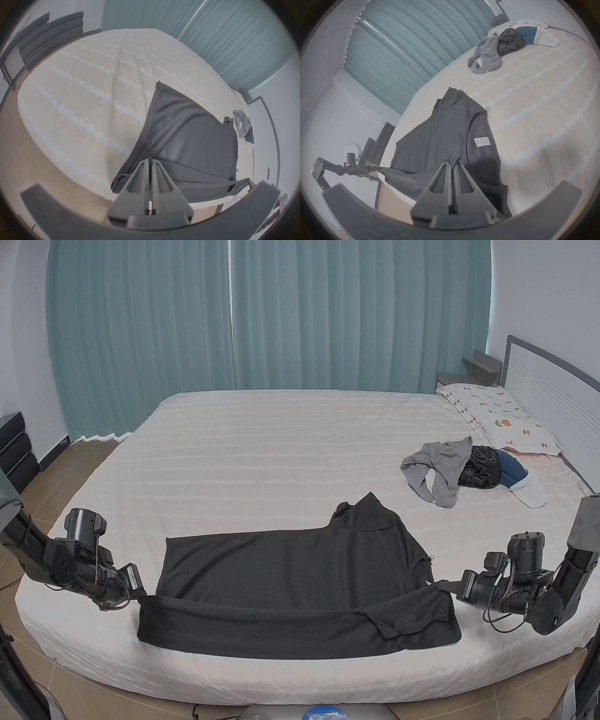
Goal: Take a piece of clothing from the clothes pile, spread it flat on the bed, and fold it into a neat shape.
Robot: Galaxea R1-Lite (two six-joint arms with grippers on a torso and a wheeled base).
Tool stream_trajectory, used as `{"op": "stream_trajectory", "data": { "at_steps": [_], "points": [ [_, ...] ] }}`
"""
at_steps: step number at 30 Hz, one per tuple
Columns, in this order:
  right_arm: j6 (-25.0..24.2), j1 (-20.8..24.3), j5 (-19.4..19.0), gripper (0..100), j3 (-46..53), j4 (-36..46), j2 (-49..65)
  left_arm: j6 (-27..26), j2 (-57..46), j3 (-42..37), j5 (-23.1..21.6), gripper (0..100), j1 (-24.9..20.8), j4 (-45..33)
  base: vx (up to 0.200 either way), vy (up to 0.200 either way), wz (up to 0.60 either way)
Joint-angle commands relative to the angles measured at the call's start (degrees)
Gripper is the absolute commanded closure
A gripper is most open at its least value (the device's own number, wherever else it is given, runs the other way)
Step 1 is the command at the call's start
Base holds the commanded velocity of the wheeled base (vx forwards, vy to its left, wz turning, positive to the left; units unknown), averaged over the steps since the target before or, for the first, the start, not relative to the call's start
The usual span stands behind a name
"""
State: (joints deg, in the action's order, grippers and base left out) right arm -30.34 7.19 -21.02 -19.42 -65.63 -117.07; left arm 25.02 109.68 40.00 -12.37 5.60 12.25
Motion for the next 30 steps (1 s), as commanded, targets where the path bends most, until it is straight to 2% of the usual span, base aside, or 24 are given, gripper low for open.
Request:
{"op": "stream_trajectory", "data": {
  "at_steps": [1,5,14,20,24,30],
  "points": [
    [0.0,-0.2,-1.0,100,4.7,-2.0,4.8,0.0,-5.2,-2.6,-0.1,100,1.0,0.0,0.0,0.0,0.0],
    [-0.1,-0.2,-2.9,100,8.1,-3.0,8.0,0.0,-7.9,-4.8,-0.2,100,2.1,0.0,0.0,0.0,0.0],
    [0.0,-0.2,-3.1,100,11.9,-3.0,12.1,-0.5,-12.4,-9.1,-0.3,100,3.2,-0.7,0.0,0.0,0.0],
    [0.3,-0.2,-3.1,100,14.1,-3.0,13.4,-1.3,-15.5,-8.7,-0.8,100,3.0,-6.6,0.0,0.0,0.0],
    [0.7,-0.2,-3.2,100,16.2,-3.0,14.9,-5.5,-16.4,-9.2,-0.4,100,3.2,-10.5,0.0,0.0,0.0],
    [1.2,-0.2,-3.1,100,18.5,-3.0,15.3,-5.9,-17.6,-9.1,-0.4,100,3.3,-14.1,0.0,0.0,0.0]
  ]
}}
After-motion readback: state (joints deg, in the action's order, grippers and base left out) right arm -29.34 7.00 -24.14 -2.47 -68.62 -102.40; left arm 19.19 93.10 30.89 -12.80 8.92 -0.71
